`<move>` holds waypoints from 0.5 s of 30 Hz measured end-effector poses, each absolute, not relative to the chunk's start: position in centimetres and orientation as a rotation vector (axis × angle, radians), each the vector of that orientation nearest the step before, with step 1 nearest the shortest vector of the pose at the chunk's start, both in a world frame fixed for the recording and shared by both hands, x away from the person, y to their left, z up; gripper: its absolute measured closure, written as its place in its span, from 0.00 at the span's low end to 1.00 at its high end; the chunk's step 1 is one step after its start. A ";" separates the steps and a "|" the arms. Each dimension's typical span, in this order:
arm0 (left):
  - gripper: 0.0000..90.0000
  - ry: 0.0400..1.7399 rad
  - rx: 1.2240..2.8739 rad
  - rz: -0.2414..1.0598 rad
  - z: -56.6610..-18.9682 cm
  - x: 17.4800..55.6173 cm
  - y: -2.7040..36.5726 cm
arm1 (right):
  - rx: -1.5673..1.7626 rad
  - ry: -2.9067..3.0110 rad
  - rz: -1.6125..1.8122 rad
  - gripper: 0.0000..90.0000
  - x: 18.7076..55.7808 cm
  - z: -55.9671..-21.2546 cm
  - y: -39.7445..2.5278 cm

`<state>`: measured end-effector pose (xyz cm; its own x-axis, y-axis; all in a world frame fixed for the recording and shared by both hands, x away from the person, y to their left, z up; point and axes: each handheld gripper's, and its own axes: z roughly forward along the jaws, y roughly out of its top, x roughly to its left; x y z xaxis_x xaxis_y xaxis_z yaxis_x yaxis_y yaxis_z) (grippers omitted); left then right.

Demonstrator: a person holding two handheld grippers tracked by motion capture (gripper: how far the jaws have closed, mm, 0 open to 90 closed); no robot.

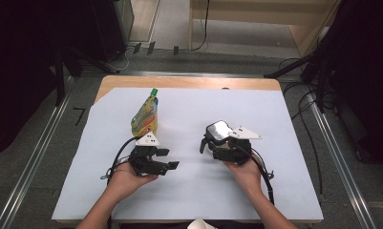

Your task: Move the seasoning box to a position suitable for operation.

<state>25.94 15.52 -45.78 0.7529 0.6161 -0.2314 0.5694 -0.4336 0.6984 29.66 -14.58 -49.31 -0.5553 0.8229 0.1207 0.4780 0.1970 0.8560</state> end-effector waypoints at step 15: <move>0.41 0.879 2.152 0.073 -46.0 26.0 15.0 | 1.142 2.191 1.319 0.17 28.1 -50.5 -12.7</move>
<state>26.02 15.04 -45.98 0.7577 0.6120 -0.2266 0.5665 -0.4445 0.6939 28.13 -12.65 -50.53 -0.6197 0.7769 0.1117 0.4622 0.2461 0.8519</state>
